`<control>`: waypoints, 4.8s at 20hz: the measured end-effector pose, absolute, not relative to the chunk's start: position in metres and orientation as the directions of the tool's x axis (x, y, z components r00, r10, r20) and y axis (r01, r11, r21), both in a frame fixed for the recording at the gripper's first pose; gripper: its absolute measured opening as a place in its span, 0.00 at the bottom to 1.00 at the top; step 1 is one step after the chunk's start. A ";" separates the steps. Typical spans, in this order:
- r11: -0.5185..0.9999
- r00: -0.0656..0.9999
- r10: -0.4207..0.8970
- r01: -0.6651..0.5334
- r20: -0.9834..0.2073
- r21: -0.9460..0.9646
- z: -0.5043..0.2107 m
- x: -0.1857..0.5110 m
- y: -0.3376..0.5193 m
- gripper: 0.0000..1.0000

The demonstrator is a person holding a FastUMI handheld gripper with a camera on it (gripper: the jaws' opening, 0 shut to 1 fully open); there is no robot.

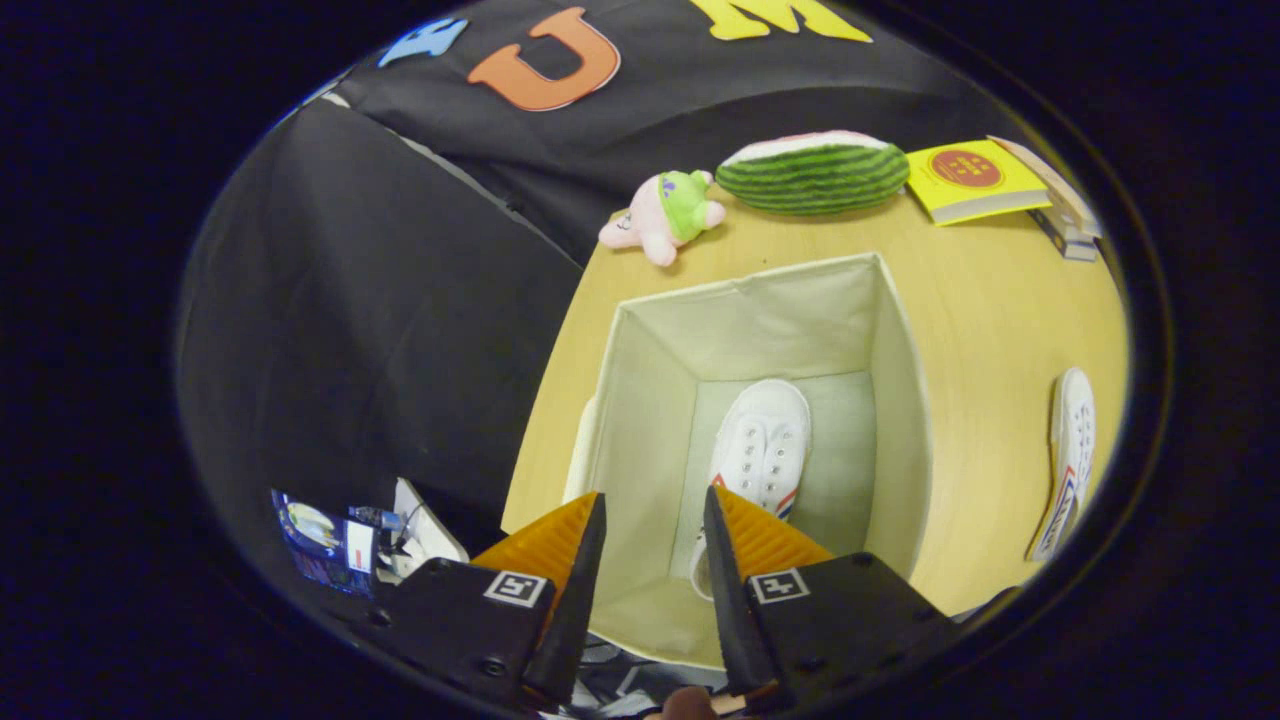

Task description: Open the storage box then place both shoes into the box .Put the left shoe in first, then the right shoe, with the right side of both shoes facing outward in a uniform manner.

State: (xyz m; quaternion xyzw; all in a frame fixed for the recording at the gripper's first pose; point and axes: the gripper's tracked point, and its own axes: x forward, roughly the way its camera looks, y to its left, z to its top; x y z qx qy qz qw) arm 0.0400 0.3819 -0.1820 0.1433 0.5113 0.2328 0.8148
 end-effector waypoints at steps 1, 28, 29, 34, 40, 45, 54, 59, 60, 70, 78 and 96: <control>0.856 0.390 0.516 -0.267 -0.763 0.443 -0.177 0.040 0.377 0.63; 0.994 0.172 0.050 -0.100 -0.984 0.033 -0.291 0.004 -0.035 0.72; 0.994 0.166 0.044 -0.103 -0.985 0.027 -0.297 0.009 -0.038 0.72; 0.995 0.138 0.056 -0.093 -0.989 0.043 -0.314 0.018 -0.040 0.72; 0.992 0.113 0.087 -0.099 -0.990 0.075 -0.320 0.017 -0.031 0.71; 0.987 0.087 0.158 -0.016 -0.984 0.157 -0.334 0.017 -0.030 0.71; 0.977 0.160 0.208 0.012 -0.965 0.213 -0.330 0.023 -0.024 0.24; 0.954 0.184 0.270 0.082 -0.945 0.288 -0.324 0.024 -0.014 0.06; 0.942 0.177 0.299 0.102 -0.938 0.319 -0.323 0.023 -0.008 0.06; 0.914 0.295 0.352 0.093 -0.888 0.394 -0.215 0.015 0.057 0.06; 0.885 0.395 0.448 -0.066 -0.802 0.461 -0.105 0.015 0.163 0.06; 0.913 0.317 0.399 -0.048 -0.860 0.406 -0.157 0.031 0.313 0.06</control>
